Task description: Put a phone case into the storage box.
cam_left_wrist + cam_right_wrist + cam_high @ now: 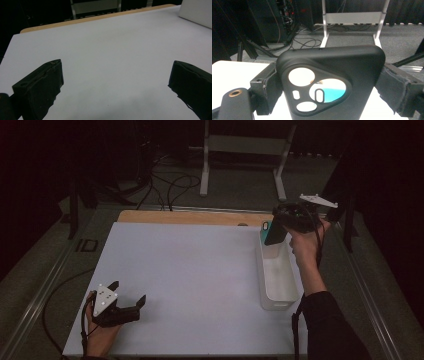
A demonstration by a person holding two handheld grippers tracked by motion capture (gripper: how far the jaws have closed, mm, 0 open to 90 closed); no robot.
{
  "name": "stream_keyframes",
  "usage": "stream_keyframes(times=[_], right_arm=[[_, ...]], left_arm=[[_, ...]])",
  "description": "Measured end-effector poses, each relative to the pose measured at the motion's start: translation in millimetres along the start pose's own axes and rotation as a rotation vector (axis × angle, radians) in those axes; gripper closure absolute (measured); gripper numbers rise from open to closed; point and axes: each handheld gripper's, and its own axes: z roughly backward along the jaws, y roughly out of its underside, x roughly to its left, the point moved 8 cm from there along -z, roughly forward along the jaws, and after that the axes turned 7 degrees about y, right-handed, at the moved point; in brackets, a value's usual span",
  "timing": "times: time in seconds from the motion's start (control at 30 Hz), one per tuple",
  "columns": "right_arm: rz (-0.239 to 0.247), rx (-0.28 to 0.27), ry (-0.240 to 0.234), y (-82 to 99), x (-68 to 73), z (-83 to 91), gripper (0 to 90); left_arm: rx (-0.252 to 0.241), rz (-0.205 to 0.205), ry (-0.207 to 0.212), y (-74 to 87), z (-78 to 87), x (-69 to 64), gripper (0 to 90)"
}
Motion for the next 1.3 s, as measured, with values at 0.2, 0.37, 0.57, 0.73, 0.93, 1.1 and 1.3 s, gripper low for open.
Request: stream_keyframes(times=[0.2, 0.37, 0.57, 0.73, 0.93, 1.1, 1.3], right_arm=[[-0.003, 0.016, 0.012, 4.6, -1.8, -4.7, 13.9], [0.007, 0.022, 0.021, 7.9, -2.8, -7.4, 13.9], [0.006, 0.037, 0.033, 15.2, -4.8, -13.6, 13.9], [0.001, 0.052, 0.046, 21.4, -6.1, -21.0, 13.9], [0.008, 0.07, 0.055, 28.6, -4.7, -27.3, 13.9], [0.017, 0.083, 0.061, 33.4, -2.7, -31.5, 13.8], [0.023, 0.093, 0.061, 38.2, -0.1, -34.7, 13.8]], left_arm=[[-0.001, 0.0, 0.0, -0.1, 0.4, 0.4, 0.1], [-0.001, 0.001, 0.0, -0.1, 0.2, 0.1, 0.0], [0.0, 0.001, -0.001, 0.0, 0.4, 0.5, 0.1], [-0.001, 0.003, 0.0, -0.1, -0.2, 1.0, 0.0], [-0.001, 0.001, 0.001, -0.3, -0.6, 0.7, 0.0], [-0.003, 0.002, 0.0, -0.4, -0.4, 0.7, 0.0], [-0.001, 0.0, 0.002, -0.5, -1.1, 0.1, 0.0]])
